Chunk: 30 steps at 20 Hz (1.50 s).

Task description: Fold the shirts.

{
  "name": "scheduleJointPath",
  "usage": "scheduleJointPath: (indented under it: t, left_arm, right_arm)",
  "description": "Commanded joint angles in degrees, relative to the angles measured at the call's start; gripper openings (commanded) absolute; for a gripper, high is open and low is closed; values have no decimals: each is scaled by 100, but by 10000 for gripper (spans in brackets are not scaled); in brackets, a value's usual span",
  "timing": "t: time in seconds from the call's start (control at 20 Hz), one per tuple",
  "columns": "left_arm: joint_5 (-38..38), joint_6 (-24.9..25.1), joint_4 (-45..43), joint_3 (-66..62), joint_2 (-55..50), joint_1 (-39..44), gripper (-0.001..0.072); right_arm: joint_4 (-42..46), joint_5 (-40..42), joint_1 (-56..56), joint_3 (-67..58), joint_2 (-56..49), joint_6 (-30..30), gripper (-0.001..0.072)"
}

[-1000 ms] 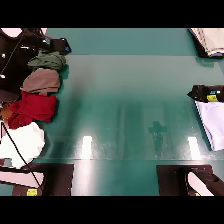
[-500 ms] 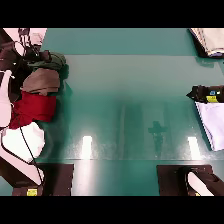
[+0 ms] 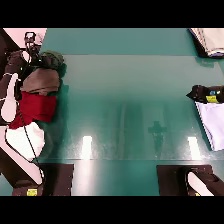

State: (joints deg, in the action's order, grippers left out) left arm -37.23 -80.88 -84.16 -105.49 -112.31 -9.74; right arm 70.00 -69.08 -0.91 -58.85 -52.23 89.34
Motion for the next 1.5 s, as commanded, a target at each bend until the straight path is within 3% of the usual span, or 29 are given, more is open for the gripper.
scheduleJointPath:
  t: [0.0, 0.15, 0.35, 0.5, 0.7, 0.9, 1.1, 1.15, 1.2, 1.25, 1.45]
  left_arm:
    - [-695, 9, 227, -315, 0, -7, 27]
    - [-1285, 11, 551, -975, 337, 70, 26]
    - [-1497, 61, 752, -1176, 1762, 494, 27]
    - [-2393, 341, 962, -1176, 2955, 1043, 27]
    - [-3338, 332, 1108, -1165, 3985, 1982, 27]
    - [-4059, 328, 1261, -822, 4039, 3038, 28]
    - [-3681, 328, 1309, 518, 3711, 4054, 31]
    - [-3421, 328, 1309, 861, 3593, 4214, 247]
    - [-3128, 306, 1309, 1178, 3475, 4323, 637]
    - [-3003, 278, 1307, 1364, 3318, 4352, 700]
    - [-3582, 280, 1110, 1408, 3161, 3773, 700]
  right_arm:
    - [2, 37, -2, -2, 4, 15, 19]
    - [7, 162, -2, -162, 4, 15, 19]
    - [7, 219, -2, -1139, 4, 11, 19]
    - [9, 262, -2, -1974, 4, -160, 19]
    - [13, 352, -2, -2771, 4, -256, 19]
    - [7, 330, -4, -3008, 4, -343, 19]
    - [2, 127, -4, -3001, 4, -343, 19]
    - [2, 35, -4, -3001, 4, -343, 19]
    - [2, -55, -4, -3001, 4, -343, 19]
    - [2, -125, -4, -3001, 4, -343, 19]
    - [7, -304, -2, -3001, 4, -343, 19]
